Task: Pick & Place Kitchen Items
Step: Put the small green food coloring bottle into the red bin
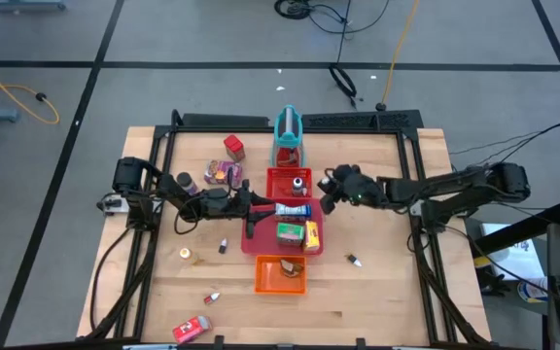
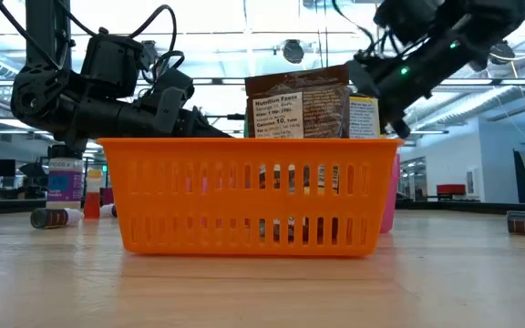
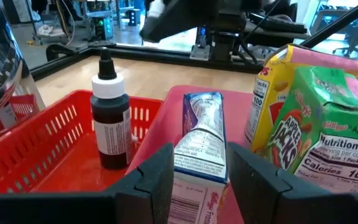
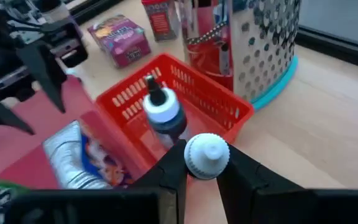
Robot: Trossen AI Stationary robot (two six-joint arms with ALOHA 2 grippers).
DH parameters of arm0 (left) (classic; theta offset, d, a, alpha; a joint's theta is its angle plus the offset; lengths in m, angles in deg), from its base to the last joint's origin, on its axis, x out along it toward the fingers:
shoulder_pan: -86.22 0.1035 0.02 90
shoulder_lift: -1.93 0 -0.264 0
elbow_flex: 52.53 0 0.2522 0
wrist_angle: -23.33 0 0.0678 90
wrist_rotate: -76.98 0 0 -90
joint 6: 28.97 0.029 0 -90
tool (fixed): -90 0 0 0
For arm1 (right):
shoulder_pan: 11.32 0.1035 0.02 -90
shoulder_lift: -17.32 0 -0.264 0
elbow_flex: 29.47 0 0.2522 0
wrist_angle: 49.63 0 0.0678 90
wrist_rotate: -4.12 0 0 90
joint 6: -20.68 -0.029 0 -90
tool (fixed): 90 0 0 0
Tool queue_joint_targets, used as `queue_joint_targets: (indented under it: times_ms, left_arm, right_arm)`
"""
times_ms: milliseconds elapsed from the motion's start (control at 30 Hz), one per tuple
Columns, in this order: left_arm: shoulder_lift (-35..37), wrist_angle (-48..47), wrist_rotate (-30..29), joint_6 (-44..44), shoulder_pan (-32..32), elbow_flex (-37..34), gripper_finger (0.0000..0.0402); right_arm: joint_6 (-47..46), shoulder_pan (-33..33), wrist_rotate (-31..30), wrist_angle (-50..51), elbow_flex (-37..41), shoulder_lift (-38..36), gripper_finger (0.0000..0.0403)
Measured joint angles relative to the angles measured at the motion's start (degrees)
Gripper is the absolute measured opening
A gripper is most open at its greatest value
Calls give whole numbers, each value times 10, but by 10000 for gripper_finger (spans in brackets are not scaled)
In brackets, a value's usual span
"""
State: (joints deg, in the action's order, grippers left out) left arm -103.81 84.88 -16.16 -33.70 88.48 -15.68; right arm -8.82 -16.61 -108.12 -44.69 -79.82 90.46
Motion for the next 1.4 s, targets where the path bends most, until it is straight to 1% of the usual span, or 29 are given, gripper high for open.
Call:
queue_joint_targets:
  times_ms: [133,167,333,533,700,967,1400]
  left_arm:
    - [0,-4,-3,1,0,0,147]
    - [0,-3,-4,1,0,0,147]
    - [0,-4,-4,2,0,0,147]
    - [0,-4,-4,2,0,0,147]
    - [0,-6,-5,5,0,0,147]
    - [0,-11,-5,5,0,0,147]
    - [0,-11,-5,5,0,0,147]
  right_arm:
    - [16,-32,32,-54,0,30,57]
    - [18,-38,33,-66,0,39,57]
    - [30,-63,78,-141,-2,88,57]
    - [34,-77,105,-147,-29,141,57]
    - [59,-83,105,-146,-50,168,57]
    - [79,-86,104,-152,-53,169,83]
    - [94,-86,104,-158,-53,169,88]
